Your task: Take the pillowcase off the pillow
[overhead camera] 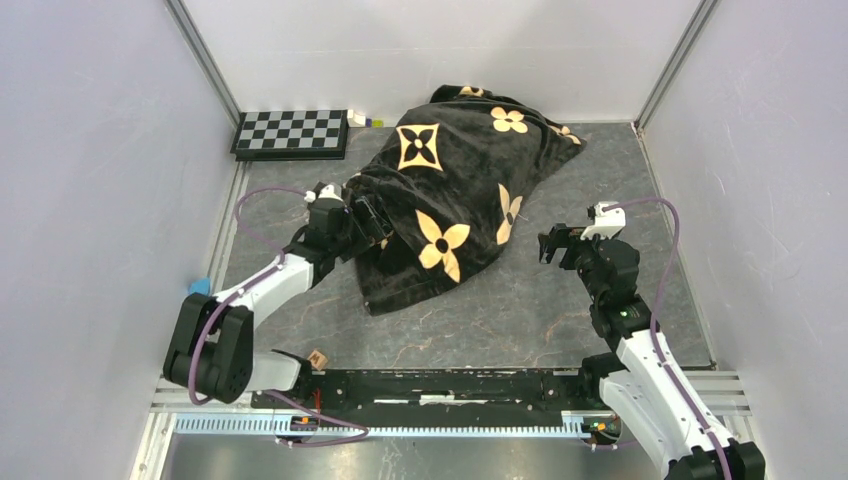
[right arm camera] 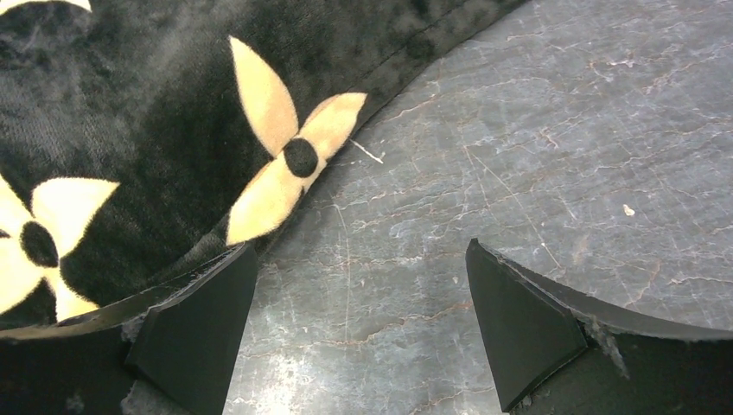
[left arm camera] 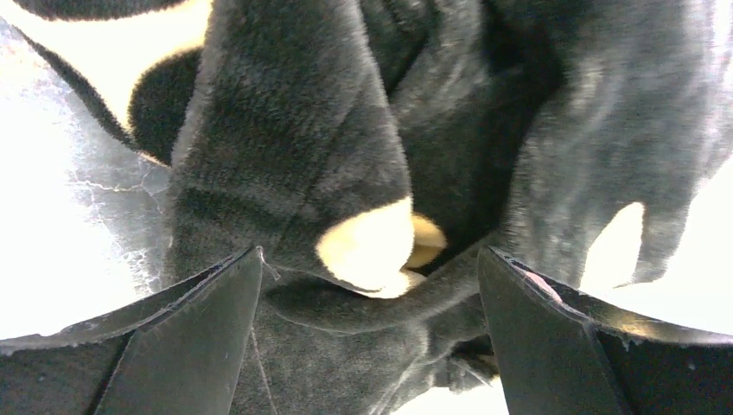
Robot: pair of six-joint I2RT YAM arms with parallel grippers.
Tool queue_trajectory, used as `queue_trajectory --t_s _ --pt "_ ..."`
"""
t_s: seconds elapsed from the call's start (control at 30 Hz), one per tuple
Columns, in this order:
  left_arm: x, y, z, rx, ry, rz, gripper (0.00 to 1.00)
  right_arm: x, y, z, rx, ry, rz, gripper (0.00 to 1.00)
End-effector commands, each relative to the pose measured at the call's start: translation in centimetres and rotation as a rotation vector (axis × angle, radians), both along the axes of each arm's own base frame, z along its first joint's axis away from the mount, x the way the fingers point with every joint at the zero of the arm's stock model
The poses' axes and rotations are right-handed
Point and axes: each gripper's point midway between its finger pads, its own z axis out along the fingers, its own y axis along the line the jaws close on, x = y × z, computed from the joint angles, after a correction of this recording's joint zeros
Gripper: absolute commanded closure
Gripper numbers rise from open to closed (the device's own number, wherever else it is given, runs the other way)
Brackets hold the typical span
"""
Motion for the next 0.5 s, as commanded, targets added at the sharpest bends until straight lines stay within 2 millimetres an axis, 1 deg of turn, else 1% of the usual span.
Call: queue_trajectory --t_s 0.0,0.03,0.1,0.13,0.2,0.23,0.3,0.37,0.4,0.47 --pt "0.4 0.0 -1.7 0.011 0.041 0.016 0.00 0.1 1.3 0.3 0.028 -0.007 0.066 0.02" --pt "0.3 0.0 -2.4 0.002 0.054 0.009 0.01 0.1 1.6 0.2 0.029 0.001 0.081 0.02" --pt "0.0 -0.2 -3.6 -0.028 0.077 -0.018 0.09 0.1 2.0 -0.1 0.031 0.016 0.104 0.02" --pt "-0.3 -0.3 -4.2 -0.039 0.089 -0.030 0.16 0.1 2.0 -0.3 0.031 0.023 0.104 0.02" --pt "-0.9 -0.1 -4.8 -0.045 0.091 -0.044 0.33 0.1 2.0 -0.6 0.030 0.030 0.104 0.02" --pt "-1.1 0.0 -4.7 -0.040 0.084 -0.048 0.41 0.1 2.0 -0.7 0.030 0.032 0.104 0.02" --pt "-1.9 0.6 -4.3 -0.017 0.076 -0.045 0.61 0.0 2.1 -0.9 0.033 0.034 0.106 0.02" --pt "-2.8 0.9 -3.5 -0.006 0.065 -0.051 0.77 0.0 2.1 -1.0 0.030 0.038 0.112 0.03" --pt "-3.2 1.2 -2.8 0.003 0.051 -0.050 0.85 0.0 2.1 -1.1 0.026 0.041 0.114 0.02" --pt "-4.7 2.2 -1.7 0.031 0.044 -0.038 0.95 0.1 2.1 -1.3 0.018 0.052 0.114 0.02"
